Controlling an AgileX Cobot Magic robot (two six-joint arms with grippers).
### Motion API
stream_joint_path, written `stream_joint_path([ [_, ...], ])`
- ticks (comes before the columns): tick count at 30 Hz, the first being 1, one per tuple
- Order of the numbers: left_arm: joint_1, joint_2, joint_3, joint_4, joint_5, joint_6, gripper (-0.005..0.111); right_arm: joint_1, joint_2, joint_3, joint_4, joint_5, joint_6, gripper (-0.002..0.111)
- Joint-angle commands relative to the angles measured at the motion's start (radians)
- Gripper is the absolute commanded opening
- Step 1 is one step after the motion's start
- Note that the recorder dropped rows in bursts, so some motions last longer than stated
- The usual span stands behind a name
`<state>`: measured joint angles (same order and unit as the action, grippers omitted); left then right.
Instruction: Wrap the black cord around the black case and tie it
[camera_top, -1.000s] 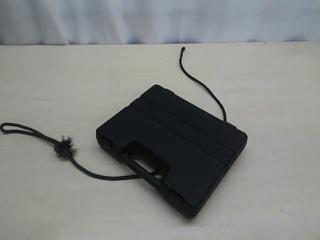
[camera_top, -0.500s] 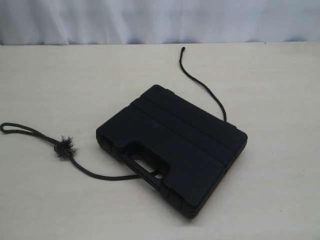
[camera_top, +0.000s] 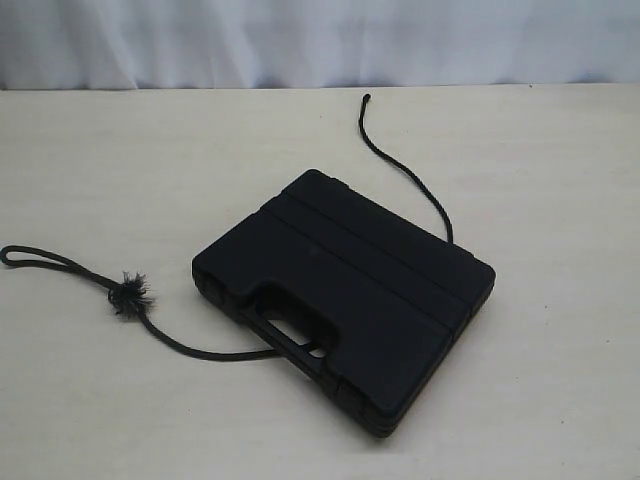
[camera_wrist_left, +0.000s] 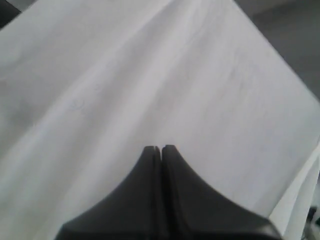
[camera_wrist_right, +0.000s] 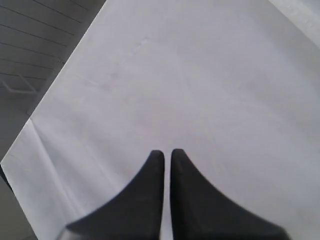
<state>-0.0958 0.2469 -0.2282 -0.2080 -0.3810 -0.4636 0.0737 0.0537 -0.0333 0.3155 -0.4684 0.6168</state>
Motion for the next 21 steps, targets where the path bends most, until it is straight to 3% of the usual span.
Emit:
stream_joint_path([
  [1, 0.001, 0.273, -0.187, 0.217, 0.264, -0.015, 0.000, -0.002, 0.096, -0.060, -0.097, 0.006, 0.002, 0.004],
  [4, 0.001, 0.475, -0.324, 0.343, 0.502, -0.005, 0.000, -0.002, 0.156, -0.083, -0.209, 0.009, 0.003, 0.004],
  [7, 0.001, 0.658, -0.455, 0.334, 0.725, 0.083, 0.000, -0.002, 0.189, -0.083, -0.246, 0.012, 0.005, 0.004],
  [13, 0.001, 0.942, -0.664, 0.056, 1.130, 0.390, 0.000, -0.002, 0.198, -0.083, -0.241, 0.031, 0.024, 0.004],
  [17, -0.003, 1.077, -0.704, -0.308, 1.281, 0.683, 0.000, -0.002, 0.198, -0.083, -0.241, 0.029, 0.024, 0.004],
  [21, -0.079, 1.133, -0.704, -0.329, 1.308, 0.755, 0.000, -0.002, 0.198, -0.083, -0.241, 0.031, 0.024, 0.004],
])
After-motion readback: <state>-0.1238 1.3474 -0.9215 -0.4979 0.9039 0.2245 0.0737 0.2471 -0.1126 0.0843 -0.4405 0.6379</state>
